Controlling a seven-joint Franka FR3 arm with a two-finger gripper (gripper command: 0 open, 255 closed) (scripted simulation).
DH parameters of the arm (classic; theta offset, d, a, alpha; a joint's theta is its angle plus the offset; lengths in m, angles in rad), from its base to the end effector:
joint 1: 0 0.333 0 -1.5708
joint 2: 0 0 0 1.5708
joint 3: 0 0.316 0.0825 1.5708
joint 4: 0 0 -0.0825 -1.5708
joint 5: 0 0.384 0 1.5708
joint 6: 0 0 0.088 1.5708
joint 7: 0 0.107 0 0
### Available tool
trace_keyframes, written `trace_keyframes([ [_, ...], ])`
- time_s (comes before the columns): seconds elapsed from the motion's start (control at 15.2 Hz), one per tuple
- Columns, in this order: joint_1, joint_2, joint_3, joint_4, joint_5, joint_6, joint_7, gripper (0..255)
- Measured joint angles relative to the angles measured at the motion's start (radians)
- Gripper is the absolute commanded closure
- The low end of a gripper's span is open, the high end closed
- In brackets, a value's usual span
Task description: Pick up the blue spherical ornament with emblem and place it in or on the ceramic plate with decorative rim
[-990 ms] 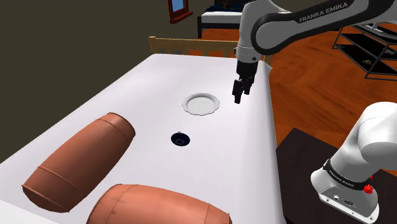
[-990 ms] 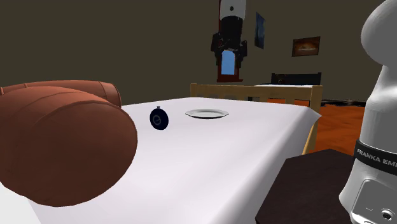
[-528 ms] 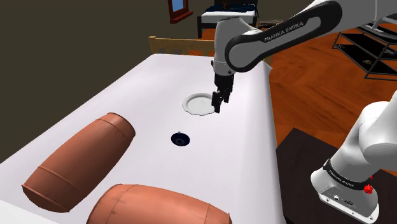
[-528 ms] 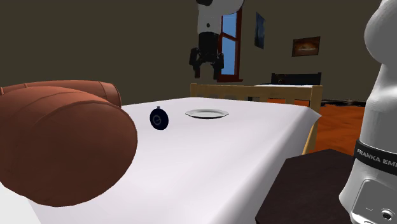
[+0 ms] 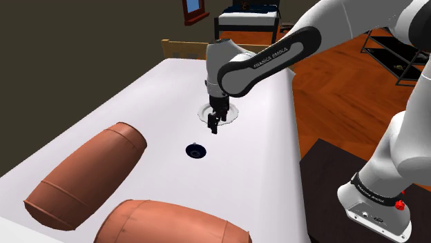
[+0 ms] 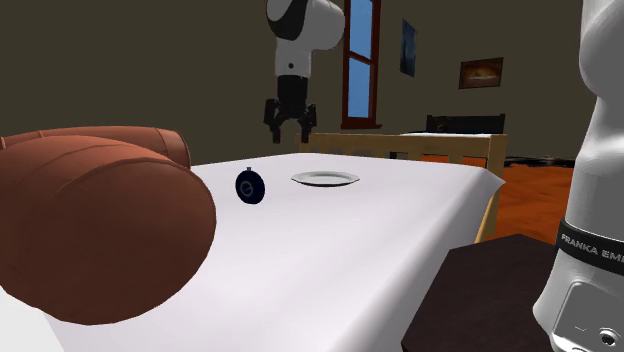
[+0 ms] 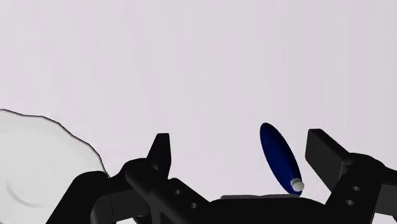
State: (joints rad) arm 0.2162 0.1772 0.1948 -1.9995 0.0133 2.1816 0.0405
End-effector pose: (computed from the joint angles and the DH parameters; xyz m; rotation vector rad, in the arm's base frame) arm 0.5400 0.2325 0.3740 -3.0459 -0.5539 0.0034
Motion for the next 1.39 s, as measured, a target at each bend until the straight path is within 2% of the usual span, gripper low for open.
trace_keyframes([
  [0.73,0.124,0.381,0.018,0.398,-0.130,-0.002,0.049,0],
  [1.39,0.137,0.456,0.008,0.399,-0.149,0.072,0.057,0],
])
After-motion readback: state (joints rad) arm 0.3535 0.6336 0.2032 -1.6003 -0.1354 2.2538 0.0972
